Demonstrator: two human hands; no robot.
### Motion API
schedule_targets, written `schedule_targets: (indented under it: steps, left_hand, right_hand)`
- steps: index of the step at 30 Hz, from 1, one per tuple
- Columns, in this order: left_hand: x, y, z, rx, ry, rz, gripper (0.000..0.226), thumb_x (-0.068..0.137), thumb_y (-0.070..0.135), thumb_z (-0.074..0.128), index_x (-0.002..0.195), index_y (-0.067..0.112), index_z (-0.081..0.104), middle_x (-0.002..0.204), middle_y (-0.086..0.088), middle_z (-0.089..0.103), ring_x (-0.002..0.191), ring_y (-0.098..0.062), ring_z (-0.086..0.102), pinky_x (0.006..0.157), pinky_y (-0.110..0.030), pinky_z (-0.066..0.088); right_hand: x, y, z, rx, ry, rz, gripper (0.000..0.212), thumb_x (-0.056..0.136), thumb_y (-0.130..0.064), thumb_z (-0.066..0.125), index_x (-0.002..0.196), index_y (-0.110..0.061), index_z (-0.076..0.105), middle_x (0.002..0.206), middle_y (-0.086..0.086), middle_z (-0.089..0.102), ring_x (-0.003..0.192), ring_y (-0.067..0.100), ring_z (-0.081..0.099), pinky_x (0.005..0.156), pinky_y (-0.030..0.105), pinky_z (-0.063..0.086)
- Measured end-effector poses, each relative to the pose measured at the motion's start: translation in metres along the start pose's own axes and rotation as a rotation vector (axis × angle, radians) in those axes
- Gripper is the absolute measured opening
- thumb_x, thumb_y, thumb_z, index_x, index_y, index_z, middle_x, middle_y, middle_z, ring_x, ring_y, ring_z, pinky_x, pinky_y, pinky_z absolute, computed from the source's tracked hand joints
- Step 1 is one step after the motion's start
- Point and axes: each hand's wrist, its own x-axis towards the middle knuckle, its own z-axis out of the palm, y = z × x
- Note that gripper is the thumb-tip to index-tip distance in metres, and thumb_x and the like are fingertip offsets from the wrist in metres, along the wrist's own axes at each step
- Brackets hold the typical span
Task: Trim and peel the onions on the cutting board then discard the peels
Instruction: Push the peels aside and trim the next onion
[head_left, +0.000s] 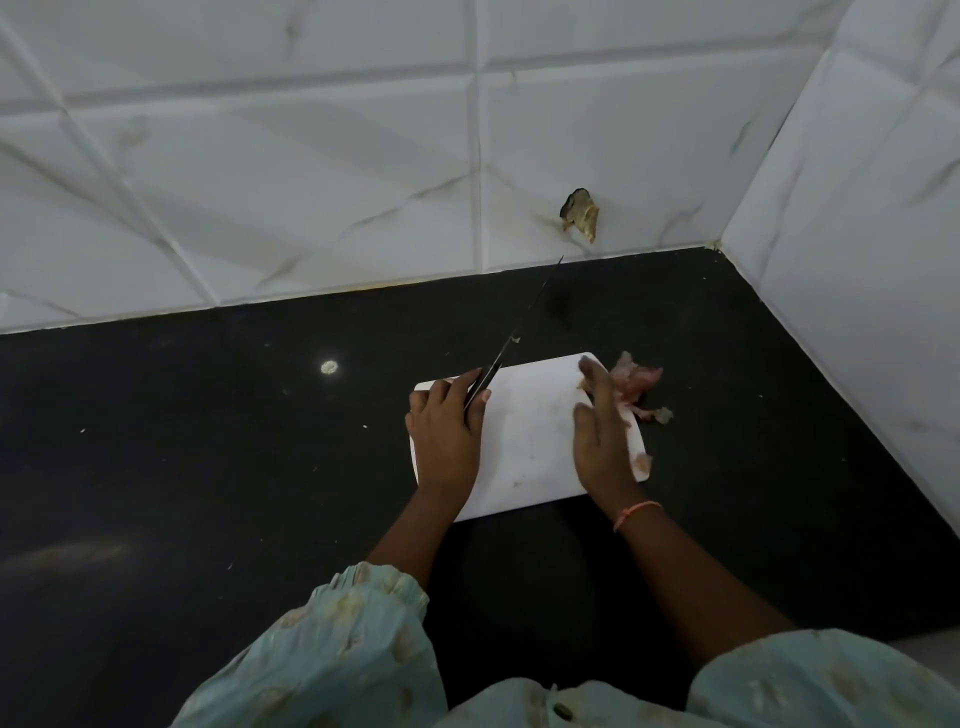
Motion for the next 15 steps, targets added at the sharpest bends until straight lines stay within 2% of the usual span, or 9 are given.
schedule_targets:
  steps: [3,5,9,12,15]
  left_hand:
    - [0.000,0.002,-0.001,0.015,0.000,0.021,0.048,0.099,0.050,0.034,0.130,0.029,0.064,0.118,0.002,0.067,0.111,-0.026,0.051,0.085,-0.043,0.043]
    - [-0.001,0.003,-0.001,0.023,0.010,0.030,0.052,0.098,0.052,0.031,0.130,0.027,0.064,0.116,0.000,0.068,0.109,-0.026,0.052,0.085,-0.044,0.045]
    - [0.000,0.003,-0.002,0.046,-0.015,0.023,0.043,0.101,0.048,0.039,0.131,0.029,0.063,0.118,0.001,0.067,0.111,-0.026,0.051,0.090,-0.046,0.045]
    - [0.000,0.001,0.000,0.063,-0.019,0.016,0.033,0.103,0.038,0.051,0.131,0.028,0.063,0.119,0.000,0.067,0.113,-0.026,0.050,0.091,-0.046,0.044]
    - [0.000,0.003,0.001,0.067,-0.015,0.015,0.032,0.103,0.037,0.052,0.131,0.028,0.064,0.117,0.001,0.067,0.111,-0.027,0.050,0.090,-0.045,0.043]
  right_hand:
    - [-0.006,-0.009,0.024,-0.050,-0.223,0.005,0.055,0.100,-0.018,0.040,0.152,-0.026,0.024,0.154,-0.006,0.033,0.135,-0.005,0.031,0.109,0.012,0.023]
    - [-0.006,-0.007,0.030,-0.132,-0.300,0.026,0.057,0.101,-0.018,0.043,0.153,-0.027,0.021,0.155,-0.004,0.032,0.137,0.005,0.032,0.113,0.021,0.024]
    - [0.013,0.016,0.009,-0.406,-0.199,-0.063,0.061,0.097,-0.026,0.046,0.153,-0.016,0.025,0.152,0.009,0.038,0.141,0.024,0.034,0.117,0.039,0.027]
    - [0.021,0.030,-0.013,-0.552,-0.226,-0.038,0.065,0.098,-0.029,0.045,0.155,-0.013,0.018,0.158,0.011,0.028,0.148,0.024,0.021,0.120,0.042,0.021]
    - [0.014,0.034,-0.019,-0.637,-0.246,-0.127,0.069,0.096,-0.037,0.039,0.155,-0.009,0.017,0.159,0.013,0.026,0.149,0.026,0.019,0.121,0.045,0.020]
